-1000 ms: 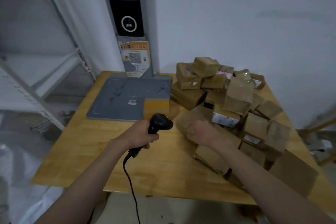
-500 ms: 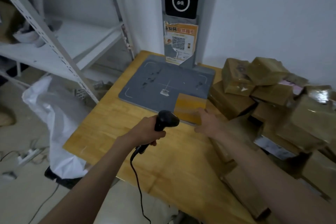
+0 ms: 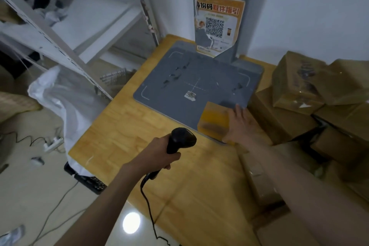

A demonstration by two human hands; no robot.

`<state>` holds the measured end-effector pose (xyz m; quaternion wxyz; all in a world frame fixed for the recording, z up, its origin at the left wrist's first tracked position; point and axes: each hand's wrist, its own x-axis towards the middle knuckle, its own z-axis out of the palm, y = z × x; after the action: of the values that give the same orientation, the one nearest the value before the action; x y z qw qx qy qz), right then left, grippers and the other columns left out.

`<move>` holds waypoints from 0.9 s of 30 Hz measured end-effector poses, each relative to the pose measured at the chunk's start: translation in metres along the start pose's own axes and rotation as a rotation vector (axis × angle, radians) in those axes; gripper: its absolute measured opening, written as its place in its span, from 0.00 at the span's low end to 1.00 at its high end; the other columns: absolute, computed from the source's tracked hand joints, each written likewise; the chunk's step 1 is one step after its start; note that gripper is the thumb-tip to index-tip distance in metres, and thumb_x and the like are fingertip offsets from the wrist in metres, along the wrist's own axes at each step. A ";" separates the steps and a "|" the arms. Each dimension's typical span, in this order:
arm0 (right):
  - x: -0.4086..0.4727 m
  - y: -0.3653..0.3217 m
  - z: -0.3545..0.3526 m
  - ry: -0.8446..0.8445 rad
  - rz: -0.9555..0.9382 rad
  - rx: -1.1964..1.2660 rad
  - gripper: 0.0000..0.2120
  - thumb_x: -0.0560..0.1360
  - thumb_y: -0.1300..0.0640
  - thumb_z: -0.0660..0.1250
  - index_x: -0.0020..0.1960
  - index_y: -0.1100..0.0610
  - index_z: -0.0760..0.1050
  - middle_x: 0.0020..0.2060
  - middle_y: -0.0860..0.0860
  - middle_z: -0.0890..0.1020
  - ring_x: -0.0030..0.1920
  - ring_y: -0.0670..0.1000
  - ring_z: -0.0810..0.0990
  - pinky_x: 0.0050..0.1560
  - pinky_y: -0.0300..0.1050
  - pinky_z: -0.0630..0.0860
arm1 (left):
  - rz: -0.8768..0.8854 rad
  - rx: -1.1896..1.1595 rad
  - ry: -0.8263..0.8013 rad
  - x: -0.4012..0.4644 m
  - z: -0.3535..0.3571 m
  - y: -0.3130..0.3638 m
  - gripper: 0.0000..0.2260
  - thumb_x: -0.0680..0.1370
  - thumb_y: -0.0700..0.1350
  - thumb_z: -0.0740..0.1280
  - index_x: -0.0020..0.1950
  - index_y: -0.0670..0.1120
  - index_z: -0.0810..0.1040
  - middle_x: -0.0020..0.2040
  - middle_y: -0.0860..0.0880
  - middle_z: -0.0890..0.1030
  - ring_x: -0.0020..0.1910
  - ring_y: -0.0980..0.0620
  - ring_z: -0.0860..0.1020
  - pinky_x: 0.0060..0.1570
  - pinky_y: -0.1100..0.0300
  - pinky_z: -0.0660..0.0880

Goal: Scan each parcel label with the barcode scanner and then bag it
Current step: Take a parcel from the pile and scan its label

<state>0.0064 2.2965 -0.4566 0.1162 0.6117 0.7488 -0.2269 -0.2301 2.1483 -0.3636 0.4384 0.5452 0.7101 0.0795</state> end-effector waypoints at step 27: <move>-0.160 -0.028 0.105 -0.001 0.085 0.235 0.57 0.64 0.43 0.81 0.79 0.52 0.47 0.75 0.52 0.58 0.74 0.55 0.58 0.62 0.53 0.73 | 0.069 0.033 -0.105 -0.044 0.020 -0.045 0.09 0.76 0.42 0.70 0.50 0.52 0.72 0.35 0.51 0.82 0.31 0.54 0.83 0.31 0.68 0.75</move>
<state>0.0044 2.1034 -0.4701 0.0533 0.6524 0.6902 -0.3083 -0.2467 2.0860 -0.3782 0.4629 0.5798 0.6683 0.0542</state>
